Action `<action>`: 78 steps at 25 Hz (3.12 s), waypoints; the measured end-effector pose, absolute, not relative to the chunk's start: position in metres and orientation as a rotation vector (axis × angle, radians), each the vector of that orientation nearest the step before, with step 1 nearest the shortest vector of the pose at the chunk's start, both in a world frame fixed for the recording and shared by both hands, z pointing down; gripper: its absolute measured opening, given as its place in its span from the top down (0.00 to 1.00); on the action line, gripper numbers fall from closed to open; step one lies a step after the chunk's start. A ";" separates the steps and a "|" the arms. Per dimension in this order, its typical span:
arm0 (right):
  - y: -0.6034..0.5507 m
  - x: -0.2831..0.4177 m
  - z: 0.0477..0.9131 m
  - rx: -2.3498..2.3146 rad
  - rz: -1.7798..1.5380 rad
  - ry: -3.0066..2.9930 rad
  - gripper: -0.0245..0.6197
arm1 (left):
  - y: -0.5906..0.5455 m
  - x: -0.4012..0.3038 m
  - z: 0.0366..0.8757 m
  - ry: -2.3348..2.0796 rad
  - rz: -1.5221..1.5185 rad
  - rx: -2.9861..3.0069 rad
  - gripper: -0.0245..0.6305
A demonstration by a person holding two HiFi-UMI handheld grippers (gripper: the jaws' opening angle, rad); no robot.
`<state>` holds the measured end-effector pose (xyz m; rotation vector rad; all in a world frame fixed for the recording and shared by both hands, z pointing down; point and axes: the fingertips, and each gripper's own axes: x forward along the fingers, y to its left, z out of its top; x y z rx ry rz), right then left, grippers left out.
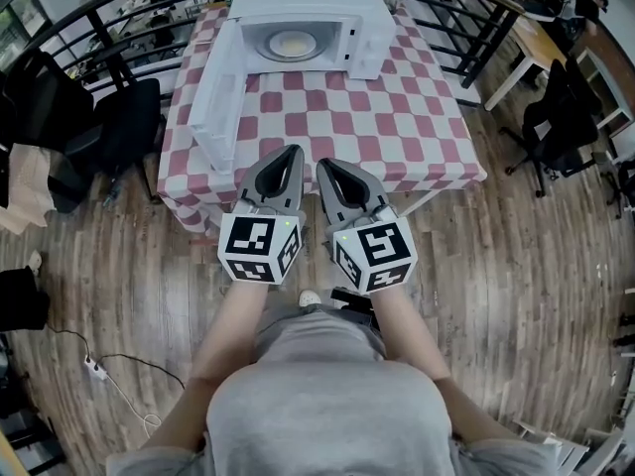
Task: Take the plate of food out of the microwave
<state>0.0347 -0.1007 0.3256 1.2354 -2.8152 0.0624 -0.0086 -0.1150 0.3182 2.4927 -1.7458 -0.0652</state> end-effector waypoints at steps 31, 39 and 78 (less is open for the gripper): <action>-0.237 0.019 0.355 1.156 0.366 -2.761 0.92 | -0.247 -0.025 0.348 -1.623 -0.039 2.344 0.96; -0.291 0.006 0.357 1.178 0.431 -2.784 0.92 | -0.301 -0.040 0.355 -1.632 -0.037 2.329 0.96; -0.490 -0.023 0.453 1.419 1.082 -2.524 0.55 | -0.458 -0.088 0.405 -1.631 -0.023 2.219 0.96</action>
